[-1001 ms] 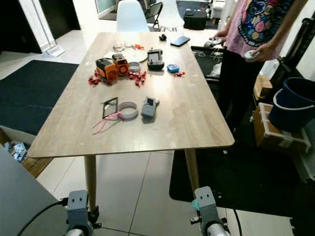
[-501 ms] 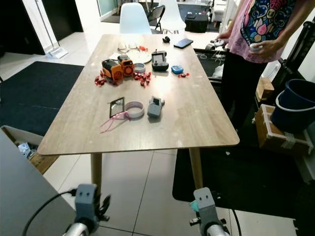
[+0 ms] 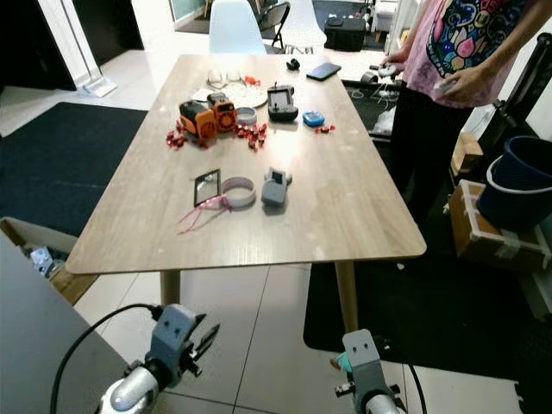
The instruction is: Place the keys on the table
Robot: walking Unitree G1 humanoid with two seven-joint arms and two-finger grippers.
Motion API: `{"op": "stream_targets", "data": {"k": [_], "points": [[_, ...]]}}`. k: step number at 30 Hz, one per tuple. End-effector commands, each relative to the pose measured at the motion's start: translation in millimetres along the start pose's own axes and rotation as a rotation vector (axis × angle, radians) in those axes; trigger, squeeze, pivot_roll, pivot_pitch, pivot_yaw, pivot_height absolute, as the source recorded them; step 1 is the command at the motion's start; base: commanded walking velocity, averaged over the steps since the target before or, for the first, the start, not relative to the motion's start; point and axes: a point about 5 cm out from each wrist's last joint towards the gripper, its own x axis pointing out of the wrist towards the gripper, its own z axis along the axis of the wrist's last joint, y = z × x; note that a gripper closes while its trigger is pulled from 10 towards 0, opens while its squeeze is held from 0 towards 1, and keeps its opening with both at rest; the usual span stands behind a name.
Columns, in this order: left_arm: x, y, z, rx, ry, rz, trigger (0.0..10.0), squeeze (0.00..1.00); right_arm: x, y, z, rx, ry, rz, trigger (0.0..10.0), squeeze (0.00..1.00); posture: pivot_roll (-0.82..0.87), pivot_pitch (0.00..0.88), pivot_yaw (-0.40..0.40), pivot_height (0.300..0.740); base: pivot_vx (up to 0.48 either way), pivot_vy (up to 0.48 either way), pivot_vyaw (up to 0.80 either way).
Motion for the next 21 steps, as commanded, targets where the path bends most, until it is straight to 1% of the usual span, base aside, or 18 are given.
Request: {"op": "stream_targets", "data": {"k": [1,3,4,5,6,7,9,12,15,18,21], "points": [[-7.7,0.6,-26,-0.044,0.174,0.091,10.0,0.00,-1.7,-4.1,-1,-0.006,-0.013,-0.028,10.0,0.00,0.03,0.079,0.001,0.740,0.000,0.000,0.00],[-11.6,-5.0,-36,-0.093,0.235,0.104,10.0,0.00,-2.0,-7.5,1,-0.004,-0.038,-0.045,10.0,0.00,0.03,0.079,0.001,0.740,0.000,0.000,0.00],[-13.0,-7.6,-38,-0.108,0.245,0.103,10.0,0.00,-2.0,-9.4,4,0.001,-0.064,-0.052,10.0,0.00,0.03,0.080,0.001,0.740,0.000,0.000,0.00],[-15.9,-13.1,-41,-0.128,0.256,0.095,10.0,0.00,-2.0,-14.7,13,0.023,-0.128,-0.071,10.0,0.00,0.02,0.080,0.002,0.740,0.000,0.000,0.00],[-15.9,-13.1,-41,-0.128,0.256,0.095,10.0,0.00,-2.0,-14.7,13,0.023,-0.128,-0.071,10.0,0.00,0.02,0.080,0.002,0.740,0.000,0.000,0.00],[-17.0,-15.2,-42,-0.131,0.256,0.090,10.0,0.00,-2.1,-17.5,16,0.034,-0.157,-0.081,10.0,0.00,0.02,0.080,0.001,0.740,0.000,0.000,0.00],[-19.6,-19.1,-44,-0.134,0.252,0.079,10.0,0.00,-4.6,-29.1,29,0.058,-0.261,-0.133,10.0,0.00,0.02,0.083,-0.001,0.740,0.000,0.000,0.00],[-20.7,-21.6,-46,-0.126,0.251,0.085,10.0,0.00,-10.3,-44.5,43,0.078,-0.385,-0.208,10.0,0.00,0.02,0.086,0.000,0.740,0.000,0.000,0.00],[-20.7,-22.7,-47,-0.118,0.251,0.104,10.0,0.00,-19.1,-63.7,59,0.136,-0.517,-0.300,10.0,0.00,0.01,0.091,0.003,0.740,0.000,0.000,0.00],[-20.8,-22.8,-47,-0.112,0.261,0.103,10.0,0.00,-22.6,-69.7,64,0.127,-0.551,-0.319,10.0,0.00,0.01,0.092,0.005,0.740,0.000,0.000,0.00],[-20.7,-22.9,-47,-0.110,0.263,0.102,10.0,0.00,-23.5,-71.1,61,0.114,-0.540,-0.328,10.0,0.00,0.00,0.091,0.004,0.740,0.000,0.000,0.00]]}}
